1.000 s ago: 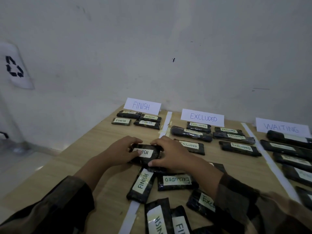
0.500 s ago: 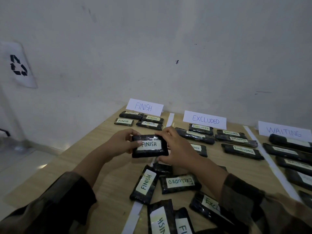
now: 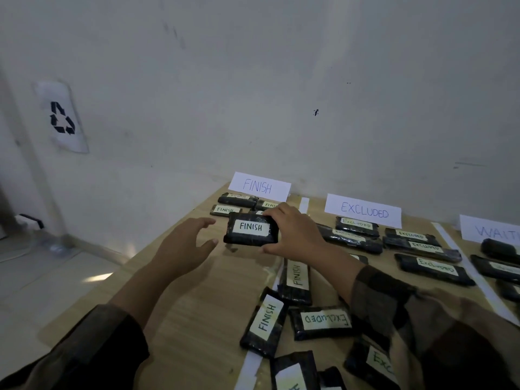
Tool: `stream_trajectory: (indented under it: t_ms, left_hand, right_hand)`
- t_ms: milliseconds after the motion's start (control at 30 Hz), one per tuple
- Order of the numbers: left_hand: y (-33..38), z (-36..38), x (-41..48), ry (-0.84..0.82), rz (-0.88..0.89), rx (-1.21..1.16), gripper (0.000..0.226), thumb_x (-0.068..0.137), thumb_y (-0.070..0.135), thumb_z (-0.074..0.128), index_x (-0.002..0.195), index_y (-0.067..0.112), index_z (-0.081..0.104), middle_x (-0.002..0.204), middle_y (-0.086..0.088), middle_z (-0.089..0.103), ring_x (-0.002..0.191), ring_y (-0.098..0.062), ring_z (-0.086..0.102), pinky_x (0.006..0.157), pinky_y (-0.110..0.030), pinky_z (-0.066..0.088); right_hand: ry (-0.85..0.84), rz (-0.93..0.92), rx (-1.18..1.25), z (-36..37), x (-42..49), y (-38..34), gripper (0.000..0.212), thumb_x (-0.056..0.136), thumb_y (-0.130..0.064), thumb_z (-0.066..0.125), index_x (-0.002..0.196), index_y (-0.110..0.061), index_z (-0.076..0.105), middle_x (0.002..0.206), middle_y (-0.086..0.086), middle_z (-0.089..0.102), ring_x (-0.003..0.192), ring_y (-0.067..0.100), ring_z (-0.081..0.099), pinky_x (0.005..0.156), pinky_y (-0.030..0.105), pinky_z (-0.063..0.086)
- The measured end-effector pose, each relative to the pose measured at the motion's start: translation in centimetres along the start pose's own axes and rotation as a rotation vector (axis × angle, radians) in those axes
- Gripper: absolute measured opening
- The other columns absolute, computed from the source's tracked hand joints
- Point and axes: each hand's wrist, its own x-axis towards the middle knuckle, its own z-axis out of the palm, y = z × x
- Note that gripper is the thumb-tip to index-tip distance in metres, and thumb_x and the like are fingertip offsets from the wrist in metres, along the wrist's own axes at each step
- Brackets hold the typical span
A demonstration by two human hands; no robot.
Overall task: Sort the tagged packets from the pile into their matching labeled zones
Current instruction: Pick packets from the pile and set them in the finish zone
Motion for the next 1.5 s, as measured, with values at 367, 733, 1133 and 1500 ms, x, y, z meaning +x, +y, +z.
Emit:
stream_trajectory:
  t_ms: [367, 733, 1133, 1500]
  left_hand:
    - [-4.5, -1.3, 0.2, -0.034, -0.073, 0.239, 0.051, 0.088, 0.046, 0.057, 0.134, 0.027, 0.046, 0.138, 0.004, 0.048, 0.124, -0.018, 0.047, 0.101, -0.036, 0.041]
    - [-6.6, -0.8, 0.2, -0.093, -0.167, 0.27, 0.051, 0.089, 0.048, 0.053, 0.135, 0.029, 0.044, 0.141, 0.003, 0.044, 0.127, -0.018, 0.044, 0.102, -0.036, 0.04]
    - [-2.8, 1.0, 0.9, -0.118, -0.038, 0.241, 0.051, 0.089, 0.047, 0.053, 0.136, 0.03, 0.042, 0.142, 0.005, 0.045, 0.125, -0.017, 0.045, 0.1, -0.034, 0.039]
    - [5.6, 4.2, 0.6, -0.326, 0.182, 0.086, 0.04, 0.089, 0.048, 0.055, 0.126, 0.033, 0.052, 0.127, 0.01, 0.054, 0.11, -0.006, 0.051, 0.093, -0.026, 0.043]
  right_hand:
    - [-0.107, 0.067, 0.058, 4.6, 6.9, -2.7, 0.079, 0.066, -0.061, 0.071, 0.13, -0.023, 0.045, 0.121, -0.001, 0.049, 0.112, 0.02, 0.047, 0.092, 0.038, 0.041]
    - [-0.266, 0.11, 0.076, 7.7, 9.9, -4.0, 0.066, 0.072, -0.065, 0.066, 0.121, -0.022, 0.055, 0.117, 0.002, 0.054, 0.116, 0.024, 0.047, 0.092, 0.04, 0.042]
    - [-0.274, 0.064, 0.077, 3.4, 8.2, -2.6, 0.062, 0.077, -0.058, 0.066, 0.13, -0.029, 0.049, 0.131, -0.001, 0.05, 0.121, 0.021, 0.046, 0.096, 0.039, 0.04]
    - [-0.606, -0.046, -0.121, -1.3, -1.5, 2.3, 0.051, 0.091, -0.013, 0.046, 0.134, -0.039, 0.042, 0.139, -0.004, 0.044, 0.127, 0.02, 0.043, 0.098, 0.044, 0.037]
